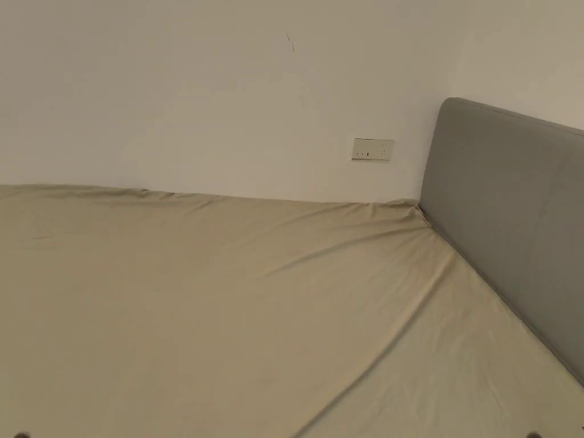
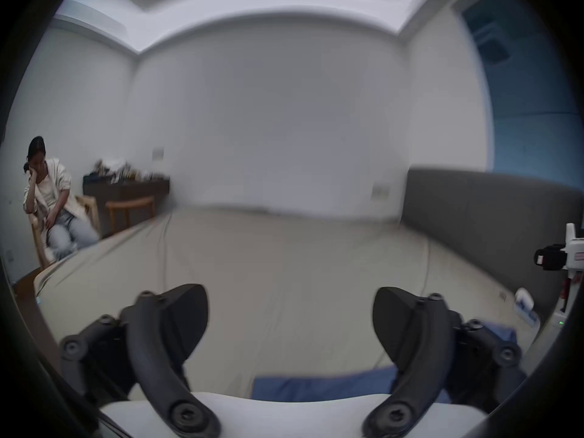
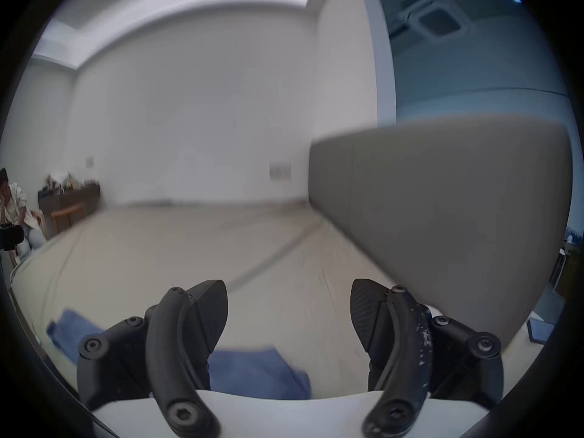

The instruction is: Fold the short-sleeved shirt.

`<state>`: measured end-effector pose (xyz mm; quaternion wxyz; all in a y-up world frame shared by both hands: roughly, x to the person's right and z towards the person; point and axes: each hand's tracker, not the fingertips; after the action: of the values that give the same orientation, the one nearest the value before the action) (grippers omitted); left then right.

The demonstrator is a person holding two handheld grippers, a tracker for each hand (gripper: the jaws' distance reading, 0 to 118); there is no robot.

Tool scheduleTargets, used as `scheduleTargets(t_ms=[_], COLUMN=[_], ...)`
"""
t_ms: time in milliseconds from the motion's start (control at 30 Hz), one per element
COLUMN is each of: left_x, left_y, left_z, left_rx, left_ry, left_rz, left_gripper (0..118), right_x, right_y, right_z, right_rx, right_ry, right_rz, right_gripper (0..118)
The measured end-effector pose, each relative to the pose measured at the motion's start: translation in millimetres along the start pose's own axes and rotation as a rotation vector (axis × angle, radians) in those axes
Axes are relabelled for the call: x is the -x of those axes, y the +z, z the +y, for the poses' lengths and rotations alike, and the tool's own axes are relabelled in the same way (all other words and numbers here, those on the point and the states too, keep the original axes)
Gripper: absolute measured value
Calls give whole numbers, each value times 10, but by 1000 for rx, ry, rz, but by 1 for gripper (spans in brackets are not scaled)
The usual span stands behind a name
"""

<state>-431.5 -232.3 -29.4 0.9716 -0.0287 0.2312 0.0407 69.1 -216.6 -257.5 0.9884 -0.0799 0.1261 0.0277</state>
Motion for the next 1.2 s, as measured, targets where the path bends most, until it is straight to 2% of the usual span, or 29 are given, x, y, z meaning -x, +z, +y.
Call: scheduleTargets(t_ms=[33, 67, 100, 133, 167, 200, 233, 400, 500, 533, 567, 600, 633, 667, 700, 767, 967, 1033, 1100, 1167, 1200], left_x=[-63, -118, -160, -226, -260, -245, -225, 136, 659, 836, 1033, 1173, 1305, 1516, 1578, 1699, 1860, 1817, 1630, 1474, 1434], left_y=[5, 5, 1, -32, -47, -56, -81, -256, -495, -602, -707, -776, -839, -930, -961, -994, -1146, -1163, -1232, -1317, -1379], left_z=[64, 104, 124, 179, 164, 146, 125, -21, -215, -309, -461, -593, -764, -972, -1098, -1334, -2037, -2066, -2176, -2234, -2233], left_rx=[-27, -39, -45, -37, -38, -30, 13, 145, 333, 427, 530, 602, 677, 730, 759, 784, 920, 825, 912, 897, 931], left_ry=[6, 8, 14, 12, 12, 9, 30, 186, 358, 438, 519, 566, 597, 607, 611, 617, 915, 992, 1077, 1097, 1086], left_rz=[-19, -38, -50, -50, -48, -54, -93, -122, -160, -184, -225, -233, -239, -217, -194, -172, -250, -380, -402, -511, -518], left_gripper=[81, 75, 49, 21, 0, 0, 0, 0, 0, 1, 10, 29, 61, 102, 118, 116, 109, 109, 109, 108, 108], right_x=[113, 207, 295, 397, 494, 567, 642, 885, 947, 969, 965, 980, 998, 1011, 1023, 1061, 1159, 1178, 1205, 1224, 1227], right_y=[26, 41, 53, 43, 28, 40, 35, -2, -48, -58, -80, -91, -101, -110, -118, -142, -209, -215, -221, -235, -234], right_z=[95, 157, 187, 205, 213, 204, 208, 157, 101, 87, 60, 48, 36, 23, 11, -4, -60, -59, -61, -51, -46], right_rx=[-44, -78, -109, -120, -128, -142, -141, -106, -76, -68, -61, -55, -49, -41, -34, -15, 30, 37, 42, 45, 45], right_ry=[5, 12, 15, 10, 3, 4, 9, 0, 15, 14, 14, 15, 16, 16, 17, 24, 31, 30, 34, 41, 43], right_rz=[18, 53, 73, 87, 104, 108, 162, 208, 230, 234, 235, 235, 235, 236, 236, 234, 241, 242, 244, 244, 245], right_gripper=[80, 80, 68, 43, 3, 1, 1, 1, 1, 1, 1, 1, 1, 1, 1, 1, 1, 1, 1, 1, 1])
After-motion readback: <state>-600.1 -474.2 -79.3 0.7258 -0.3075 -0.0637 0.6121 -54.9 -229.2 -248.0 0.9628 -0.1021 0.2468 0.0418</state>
